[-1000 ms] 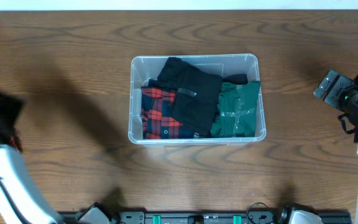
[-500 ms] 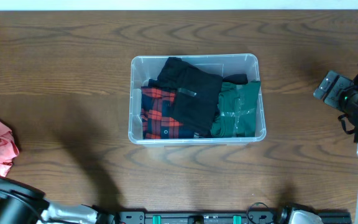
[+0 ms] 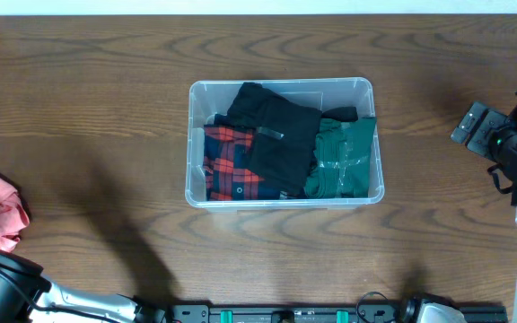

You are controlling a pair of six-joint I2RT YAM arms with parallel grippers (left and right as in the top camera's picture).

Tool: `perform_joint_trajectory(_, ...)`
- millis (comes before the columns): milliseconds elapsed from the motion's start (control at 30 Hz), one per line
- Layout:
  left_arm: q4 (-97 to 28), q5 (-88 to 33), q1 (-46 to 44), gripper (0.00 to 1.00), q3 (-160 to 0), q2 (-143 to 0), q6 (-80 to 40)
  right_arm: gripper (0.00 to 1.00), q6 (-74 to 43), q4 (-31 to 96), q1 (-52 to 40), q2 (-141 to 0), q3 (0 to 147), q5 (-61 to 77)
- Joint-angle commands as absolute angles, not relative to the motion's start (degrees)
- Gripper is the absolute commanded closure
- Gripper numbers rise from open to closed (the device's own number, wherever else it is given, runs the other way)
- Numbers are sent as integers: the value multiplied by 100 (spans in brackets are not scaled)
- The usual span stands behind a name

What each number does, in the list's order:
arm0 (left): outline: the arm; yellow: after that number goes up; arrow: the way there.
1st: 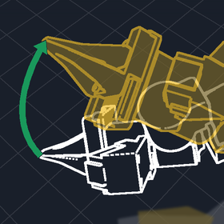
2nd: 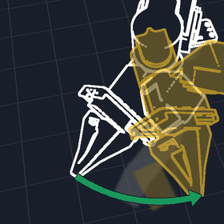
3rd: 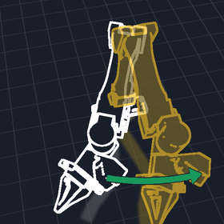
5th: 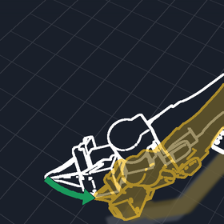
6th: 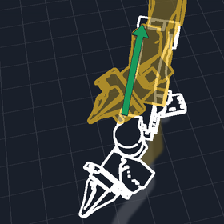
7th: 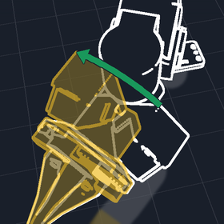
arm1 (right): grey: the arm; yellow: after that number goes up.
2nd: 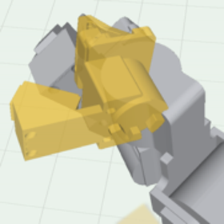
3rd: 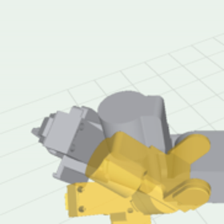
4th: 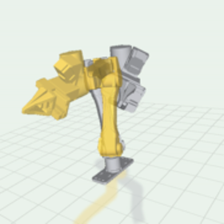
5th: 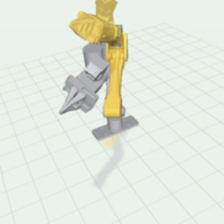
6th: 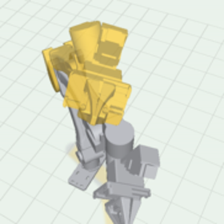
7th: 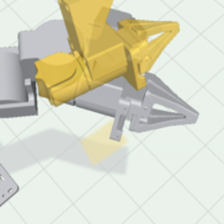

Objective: Pack container
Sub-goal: 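Grasp the pink garment on the far left with the left gripper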

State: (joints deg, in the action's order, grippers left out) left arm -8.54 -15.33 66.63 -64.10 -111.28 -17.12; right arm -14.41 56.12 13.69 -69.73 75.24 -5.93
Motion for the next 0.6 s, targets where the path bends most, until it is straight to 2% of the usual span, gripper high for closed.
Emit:
perform_joint_trajectory(0, -864, -1929, 6619, 70, -6410, -11255, -1634, 1, -1361, 5618, 1380, -6978, 7520, -554)
perform_joint_trajectory(100, -821, -2377, 6499, 87, -6423, -11240, -1638, 1, -1354, 5618, 1380, -6978, 7520, -554)
perform_joint_trajectory(167, -819, -2783, 6372, 94, -6460, -11196, -1669, 1, -1295, 5621, 1380, -6978, 7520, -554)
perform_joint_trajectory(367, -825, -3380, 5614, 94, -6477, -10654, -1673, 1, -1190, 5616, 1380, -6978, 7520, -556)
perform_joint_trajectory(567, -867, -3457, 4108, 94, -6477, -9714, -1675, 1, -1144, 5618, 1380, -6978, 7520, -556)
